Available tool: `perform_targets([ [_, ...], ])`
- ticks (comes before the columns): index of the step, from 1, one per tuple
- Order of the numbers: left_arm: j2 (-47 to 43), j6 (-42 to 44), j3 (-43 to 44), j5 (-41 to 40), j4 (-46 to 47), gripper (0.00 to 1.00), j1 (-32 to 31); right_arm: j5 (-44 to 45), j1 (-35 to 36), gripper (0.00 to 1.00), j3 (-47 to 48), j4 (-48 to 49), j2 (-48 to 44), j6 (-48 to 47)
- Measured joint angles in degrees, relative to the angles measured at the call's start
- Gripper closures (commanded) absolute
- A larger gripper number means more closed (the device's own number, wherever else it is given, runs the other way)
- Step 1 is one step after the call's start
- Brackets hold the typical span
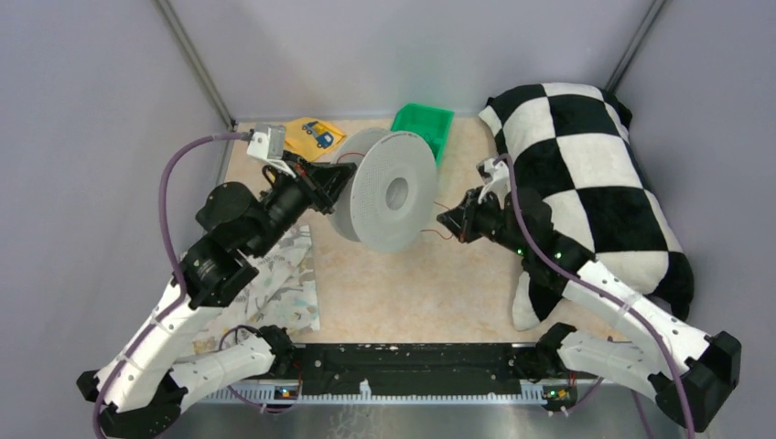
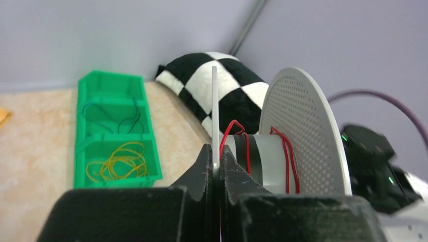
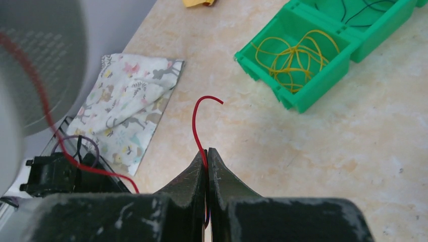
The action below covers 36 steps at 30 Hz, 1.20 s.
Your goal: Wrap the cables
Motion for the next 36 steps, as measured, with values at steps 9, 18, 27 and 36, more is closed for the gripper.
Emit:
perform_targets([
  [9, 0.5, -18.49, -8.13, -21.35, -2.34, 1.0, 0.0, 19.39, 18.51, 1.0, -5.64, 2.25, -3.34, 2.19],
  [18, 0.04, -34.14, -10.99, -35.06, -10.62, 1.0, -0.02, 33.64, 35.43, 1.0, -6.67, 7.43, 1.29, 1.01],
  [27, 10.25, -42.8, -6.64, -41.7, -25.0, 1.0, -0.02, 39.87, 47.47, 1.0, 2.86, 10.8, 10.27, -8.13],
  [36, 12.41, -33.92, -6.97, -40.15, -23.21, 1.0, -0.04, 40.68, 47.78, 1.0, 8.39, 13.18, 11.41, -15.58],
])
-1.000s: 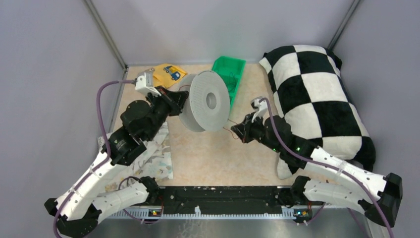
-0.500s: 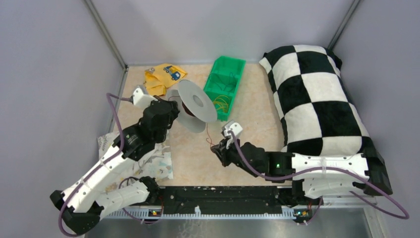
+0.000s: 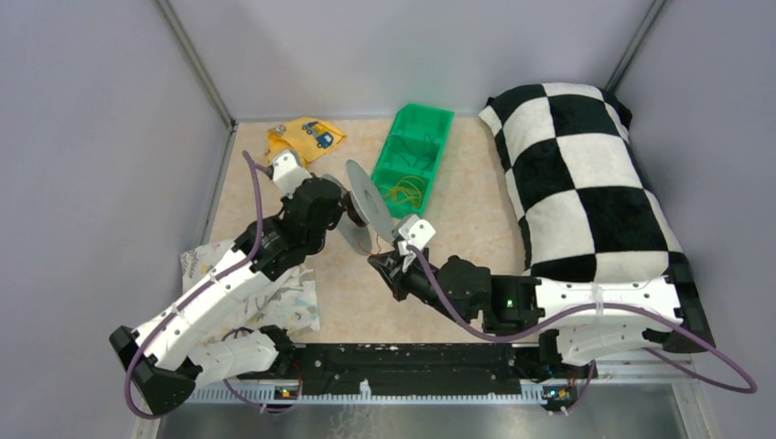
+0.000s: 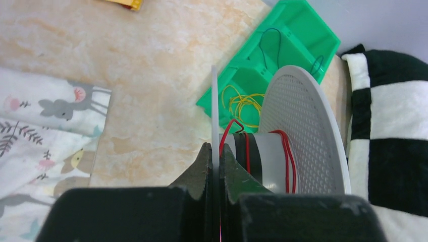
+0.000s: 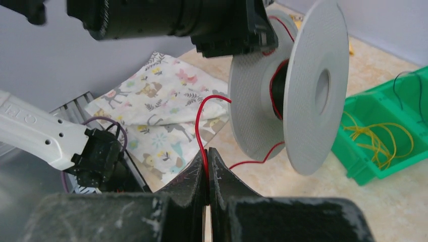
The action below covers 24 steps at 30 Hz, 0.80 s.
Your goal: Wrap the cables
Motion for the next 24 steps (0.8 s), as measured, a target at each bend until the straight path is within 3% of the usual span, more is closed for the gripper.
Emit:
perform_targets([
  [9, 1.22, 17.57, -2.93, 7.56, 8.26, 1.0, -0.04, -0.81, -0.68, 1.0, 5.49, -3.08, 1.31, -6.49],
  [15, 1.03, 28.37, -3.85, 13.22, 11.65, 1.0, -0.02, -6.4, -5.9, 1.0, 5.57, -4.9, 1.31, -6.58],
  [24, -1.2, 39.95, -9.86, 31.98, 16.87, 1.0, -0.02, -14.91, -12.96, 1.0, 5.57, -3.85, 1.29, -3.1],
])
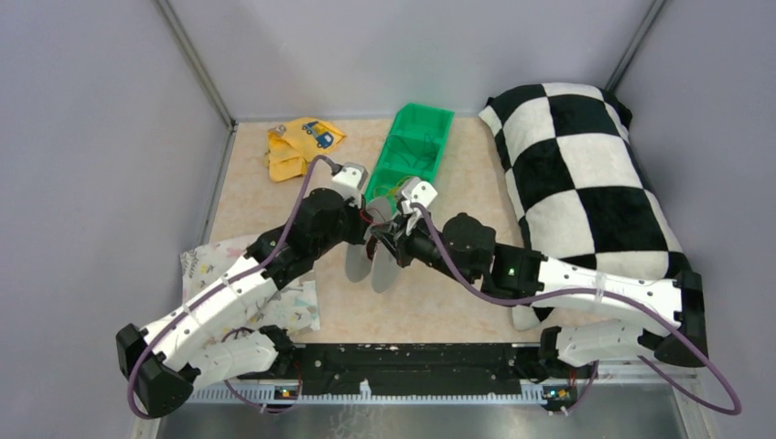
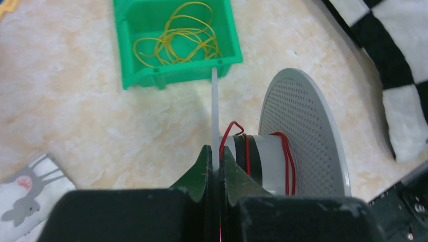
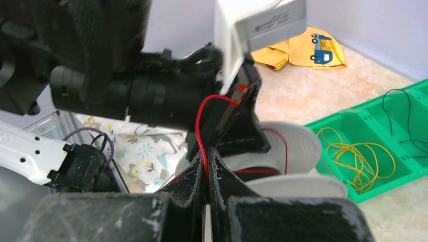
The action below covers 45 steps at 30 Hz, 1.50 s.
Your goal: Wrap the cables
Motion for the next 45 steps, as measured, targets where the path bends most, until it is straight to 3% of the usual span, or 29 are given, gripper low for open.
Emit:
perform_targets([
  [13, -8.55, 11.13, -6.91, 19.02, 4.37, 1.0, 0.0, -2.25, -6.25, 1.0, -1.46, 0.07, -1.49, 6.51],
  [21, -11.69, 14.88, -6.86, 31.3, 4.22, 1.0, 0.02, -3.58, -8.37, 1.0, -4.39, -3.1, -4.35, 6.71],
  [29, -9.84, 18.08, 3.21, 39.65, -6.54, 1.0, 0.0, -14.4, -9.18, 1.0, -8.85, -8.0, -15.21, 0.61],
  [37, -2.19, 15.91, 11.54, 51.69, -11.21, 1.0, 0.81, -26.25, -9.27, 1.0, -15.26, -6.43, -23.12, -4.0],
  [45, 4.9, 8.66, 13.42, 70.38, -8.13, 1.0, 9.2, -30.29, -9.33, 1.0, -20.81, -4.57, -28.52, -5.25],
])
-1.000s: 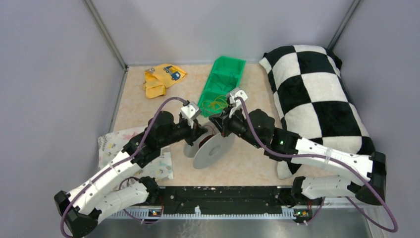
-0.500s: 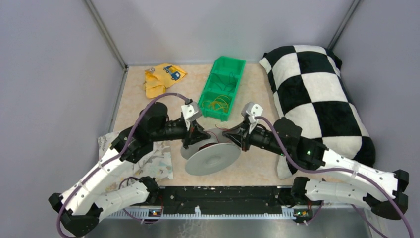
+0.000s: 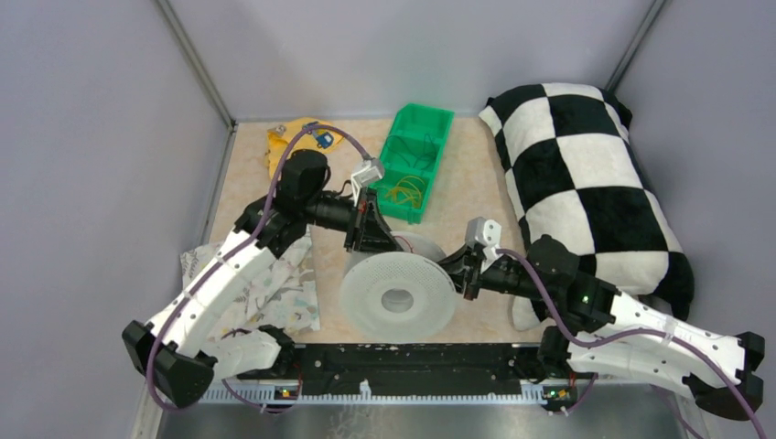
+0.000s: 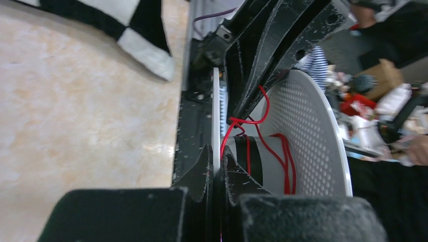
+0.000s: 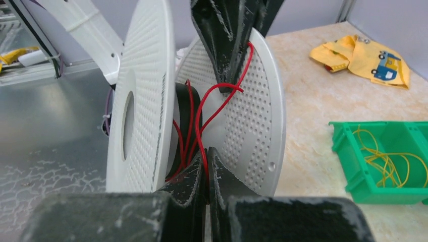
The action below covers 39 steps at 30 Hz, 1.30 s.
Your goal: Wrap the cables
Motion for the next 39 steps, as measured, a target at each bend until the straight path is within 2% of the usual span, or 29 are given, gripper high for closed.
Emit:
perform_targets([
  [8, 10.14, -15.74, -3.85, 19.58, 17.55, 1.0, 4.74, -1.49, -0.26, 1.0, -2.58, 3.04, -1.97, 0.02],
  [13, 15.76, -25.7, -7.52, 25.75, 27.26, 1.0, 5.46, -1.77, -0.44, 1.0, -4.98, 4.57, -2.45, 0.09],
  [18, 16.37, -44.13, -14.86, 27.58, 46.36, 1.0, 5.79, -2.91, -0.5, 1.0, -6.84, 6.1, -2.95, 0.11],
  [26, 18.14, -65.35, -16.41, 28.13, 64.5, 1.0, 6.03, -4.55, -0.63, 1.0, -7.85, 10.97, -3.48, -2.82],
  [33, 22.36, -87.71, -23.34, 26.95, 88.52, 1.0, 6.69, -3.06, -0.59, 1.0, -7.82, 8.98, -2.56, -7.3],
  [39, 23.19, -94.64, -25.94, 24.2, 95.17, 1.0, 8.81, 1.09, -0.57, 1.0, -6.84, 5.86, -3.19, -11.04],
])
